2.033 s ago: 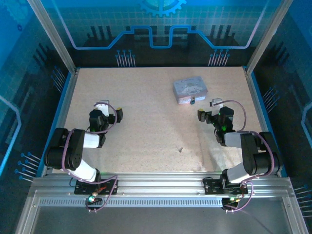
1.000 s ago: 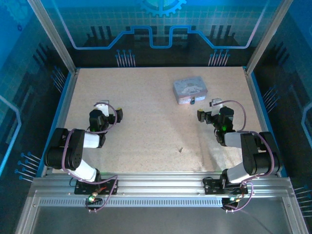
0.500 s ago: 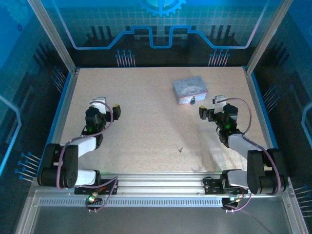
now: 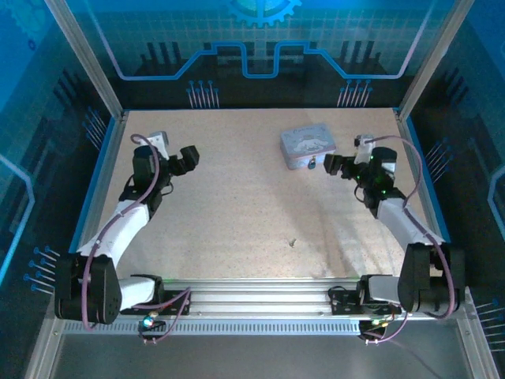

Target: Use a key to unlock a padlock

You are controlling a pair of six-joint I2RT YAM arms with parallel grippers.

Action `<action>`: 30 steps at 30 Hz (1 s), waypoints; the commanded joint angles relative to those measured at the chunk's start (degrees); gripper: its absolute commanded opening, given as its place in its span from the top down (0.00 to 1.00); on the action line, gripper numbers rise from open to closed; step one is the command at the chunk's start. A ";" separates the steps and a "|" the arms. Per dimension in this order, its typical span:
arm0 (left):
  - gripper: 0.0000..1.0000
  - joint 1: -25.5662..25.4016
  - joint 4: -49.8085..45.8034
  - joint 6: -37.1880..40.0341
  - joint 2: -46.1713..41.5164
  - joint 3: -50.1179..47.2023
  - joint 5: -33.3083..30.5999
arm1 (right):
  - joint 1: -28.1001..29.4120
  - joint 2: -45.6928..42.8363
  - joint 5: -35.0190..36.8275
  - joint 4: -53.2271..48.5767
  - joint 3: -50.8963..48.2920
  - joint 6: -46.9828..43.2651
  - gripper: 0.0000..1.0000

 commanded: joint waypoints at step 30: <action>0.07 -23.06 0.47 -15.37 46.83 40.27 13.37 | -3.95 43.14 -19.65 -11.64 38.53 9.07 0.01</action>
